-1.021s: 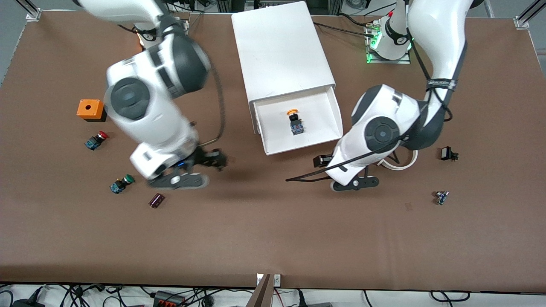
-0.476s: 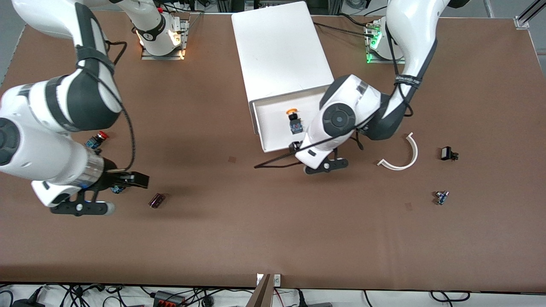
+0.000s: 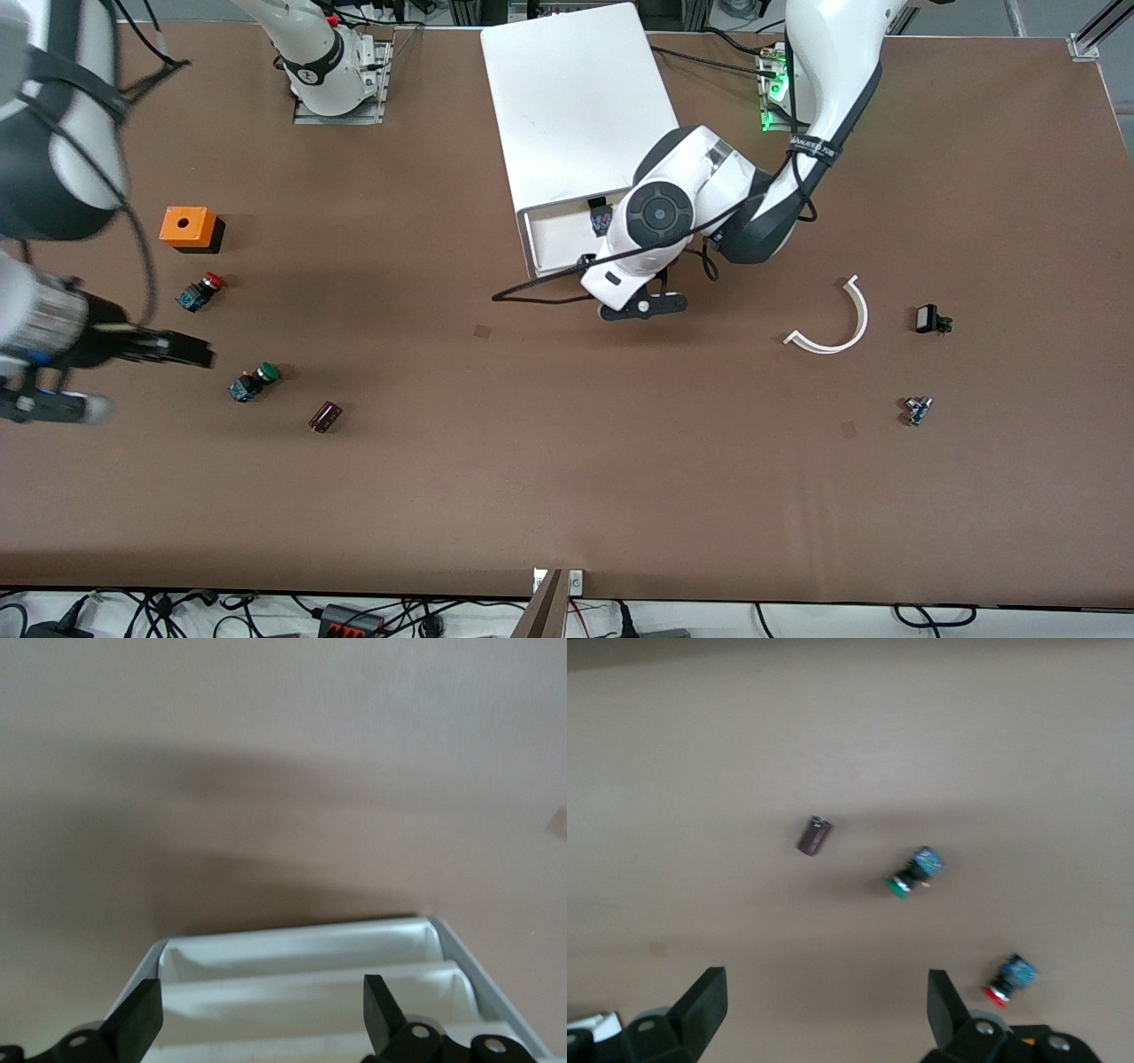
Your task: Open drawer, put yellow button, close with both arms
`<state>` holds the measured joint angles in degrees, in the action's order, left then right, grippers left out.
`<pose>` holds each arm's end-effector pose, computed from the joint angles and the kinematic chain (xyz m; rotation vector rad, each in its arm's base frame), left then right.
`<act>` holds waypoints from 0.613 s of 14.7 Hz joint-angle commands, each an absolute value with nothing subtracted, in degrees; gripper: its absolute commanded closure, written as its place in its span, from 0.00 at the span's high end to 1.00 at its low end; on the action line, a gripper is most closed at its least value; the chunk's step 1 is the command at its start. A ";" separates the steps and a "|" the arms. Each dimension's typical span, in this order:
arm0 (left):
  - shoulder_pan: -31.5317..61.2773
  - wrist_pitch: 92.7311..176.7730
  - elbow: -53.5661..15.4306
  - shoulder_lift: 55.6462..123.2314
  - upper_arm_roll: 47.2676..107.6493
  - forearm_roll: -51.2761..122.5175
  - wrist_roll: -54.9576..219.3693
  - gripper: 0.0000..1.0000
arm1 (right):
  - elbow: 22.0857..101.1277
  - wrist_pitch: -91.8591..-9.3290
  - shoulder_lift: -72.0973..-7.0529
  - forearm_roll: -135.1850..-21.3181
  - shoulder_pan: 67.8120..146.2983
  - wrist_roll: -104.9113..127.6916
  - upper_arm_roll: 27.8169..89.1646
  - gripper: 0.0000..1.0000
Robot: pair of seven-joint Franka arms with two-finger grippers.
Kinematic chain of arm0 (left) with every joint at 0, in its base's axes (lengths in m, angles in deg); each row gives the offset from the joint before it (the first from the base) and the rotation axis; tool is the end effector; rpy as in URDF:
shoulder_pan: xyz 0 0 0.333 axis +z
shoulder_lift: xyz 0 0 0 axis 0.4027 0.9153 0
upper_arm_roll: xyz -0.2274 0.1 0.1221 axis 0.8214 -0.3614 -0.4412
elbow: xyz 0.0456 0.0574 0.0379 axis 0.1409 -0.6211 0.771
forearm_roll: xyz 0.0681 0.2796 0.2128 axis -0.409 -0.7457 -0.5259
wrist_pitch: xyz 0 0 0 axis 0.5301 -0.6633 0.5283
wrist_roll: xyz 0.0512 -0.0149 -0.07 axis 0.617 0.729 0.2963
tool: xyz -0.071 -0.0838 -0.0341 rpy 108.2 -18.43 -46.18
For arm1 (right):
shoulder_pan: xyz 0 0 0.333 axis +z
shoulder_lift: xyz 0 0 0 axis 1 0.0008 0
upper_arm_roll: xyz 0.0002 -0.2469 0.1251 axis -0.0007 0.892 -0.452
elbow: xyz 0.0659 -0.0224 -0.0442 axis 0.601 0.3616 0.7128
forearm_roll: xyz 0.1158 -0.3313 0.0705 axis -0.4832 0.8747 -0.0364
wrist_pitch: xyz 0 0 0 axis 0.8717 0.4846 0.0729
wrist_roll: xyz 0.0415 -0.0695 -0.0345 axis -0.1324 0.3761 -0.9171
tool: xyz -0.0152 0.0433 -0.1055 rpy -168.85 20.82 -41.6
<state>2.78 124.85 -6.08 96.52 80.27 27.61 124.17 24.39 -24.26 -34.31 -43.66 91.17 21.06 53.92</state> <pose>0.4832 -0.3975 0.3121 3.0765 0.2381 -0.4313 0.6397 0.0110 0.4992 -3.1068 0.1136 0.0384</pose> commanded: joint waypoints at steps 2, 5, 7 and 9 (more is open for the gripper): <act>3.62 123.33 -9.44 93.88 82.77 28.91 125.33 1.00 | 32.53 -26.03 -42.20 -42.55 88.20 15.04 52.95 1.00; 3.71 122.01 -10.49 93.61 84.35 29.00 125.33 1.00 | 39.03 -27.69 -46.85 -42.46 88.99 14.49 55.24 1.00; 3.62 121.74 -10.76 93.26 84.44 29.09 125.41 1.00 | 42.38 -28.32 -49.58 -41.85 89.17 14.49 55.33 1.00; 3.53 121.74 -11.37 93.09 84.53 29.09 125.33 1.00 | 43.00 -27.87 -50.03 -40.97 89.17 14.40 55.15 1.00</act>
